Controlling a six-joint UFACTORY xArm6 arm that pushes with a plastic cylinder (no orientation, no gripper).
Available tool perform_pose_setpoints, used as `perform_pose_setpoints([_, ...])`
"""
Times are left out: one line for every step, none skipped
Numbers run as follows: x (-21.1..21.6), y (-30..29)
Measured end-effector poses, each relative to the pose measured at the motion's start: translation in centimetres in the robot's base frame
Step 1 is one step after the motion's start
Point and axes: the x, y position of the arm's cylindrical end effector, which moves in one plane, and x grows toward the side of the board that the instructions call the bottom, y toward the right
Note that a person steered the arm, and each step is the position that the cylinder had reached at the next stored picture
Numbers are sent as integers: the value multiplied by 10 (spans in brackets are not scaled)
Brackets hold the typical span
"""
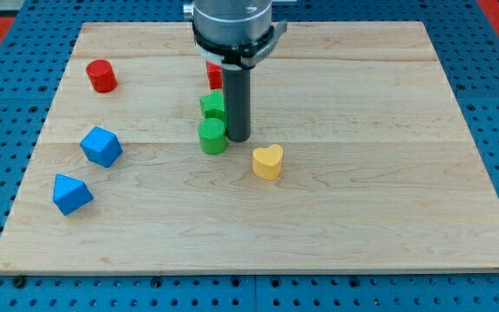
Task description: Push the blue cube bottom left to the green circle
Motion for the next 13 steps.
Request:
perform_pose_setpoints([-49, 25])
perform_pose_setpoints([-63, 22])
perform_pose_setpoints([-64, 26])
perform_pose_setpoints([-114, 37])
perform_pose_setpoints([-121, -45])
perform_pose_setpoints([-121, -155])
perform_pose_setpoints([-114, -173])
perform_pose_setpoints([-135, -144])
perform_pose_setpoints([-142, -85])
perform_pose_setpoints([-85, -103])
perform_pose_setpoints([-84, -151])
perform_pose_setpoints([-45, -154])
perform_pose_setpoints([-21, -188])
